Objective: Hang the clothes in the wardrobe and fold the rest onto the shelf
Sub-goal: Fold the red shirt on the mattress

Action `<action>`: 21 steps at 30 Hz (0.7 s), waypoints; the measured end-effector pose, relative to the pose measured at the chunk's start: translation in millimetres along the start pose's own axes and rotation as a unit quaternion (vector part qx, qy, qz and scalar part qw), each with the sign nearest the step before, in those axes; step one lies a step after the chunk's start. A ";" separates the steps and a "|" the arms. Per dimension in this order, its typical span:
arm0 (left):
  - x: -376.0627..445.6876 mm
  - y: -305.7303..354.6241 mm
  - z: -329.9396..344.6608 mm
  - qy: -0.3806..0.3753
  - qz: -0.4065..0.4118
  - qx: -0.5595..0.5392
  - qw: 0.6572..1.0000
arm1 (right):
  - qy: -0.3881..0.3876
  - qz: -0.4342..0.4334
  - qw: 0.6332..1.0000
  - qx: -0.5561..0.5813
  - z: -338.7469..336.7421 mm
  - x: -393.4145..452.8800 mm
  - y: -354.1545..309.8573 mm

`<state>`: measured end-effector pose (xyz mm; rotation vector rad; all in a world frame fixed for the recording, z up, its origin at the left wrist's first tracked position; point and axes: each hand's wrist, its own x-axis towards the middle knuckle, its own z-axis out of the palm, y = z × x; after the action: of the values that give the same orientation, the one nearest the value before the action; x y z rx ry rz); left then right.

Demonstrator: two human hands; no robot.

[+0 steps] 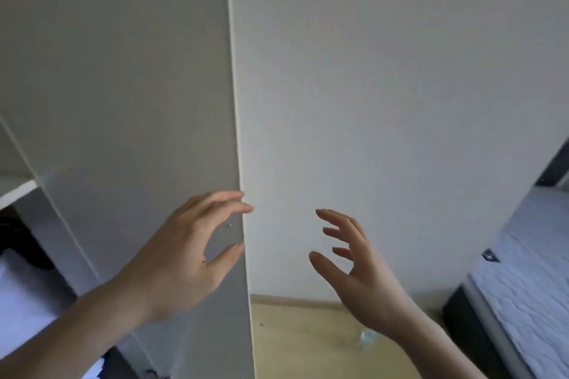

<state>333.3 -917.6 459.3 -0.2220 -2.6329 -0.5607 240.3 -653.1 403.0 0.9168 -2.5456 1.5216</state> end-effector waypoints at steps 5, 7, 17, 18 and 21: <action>32.8 110.3 134.3 -0.078 0.057 -0.110 0.989 | 0.082 0.098 0.991 -0.043 -117.3 -88.5 68.7; 44.1 160.5 179.4 -0.118 0.091 -0.136 0.979 | 0.116 0.143 0.981 -0.060 -161.3 -129.5 93.4; 92.0 349.2 336.1 -0.293 0.233 -0.195 0.907 | 0.260 0.320 0.906 -0.093 -306.6 -299.3 166.7; 98.3 365.0 349.7 -0.305 0.243 -0.201 0.899 | 0.272 0.332 0.898 -0.093 -316.0 -312.3 173.3; 117.6 412.2 391.6 -0.331 0.275 -0.215 0.877 | 0.301 0.366 0.876 -0.091 -347.1 -345.7 193.8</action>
<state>177.8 -372.4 334.3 -1.4819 -2.7949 -0.9807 338.3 -142.3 318.8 -0.5592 -2.5420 1.3225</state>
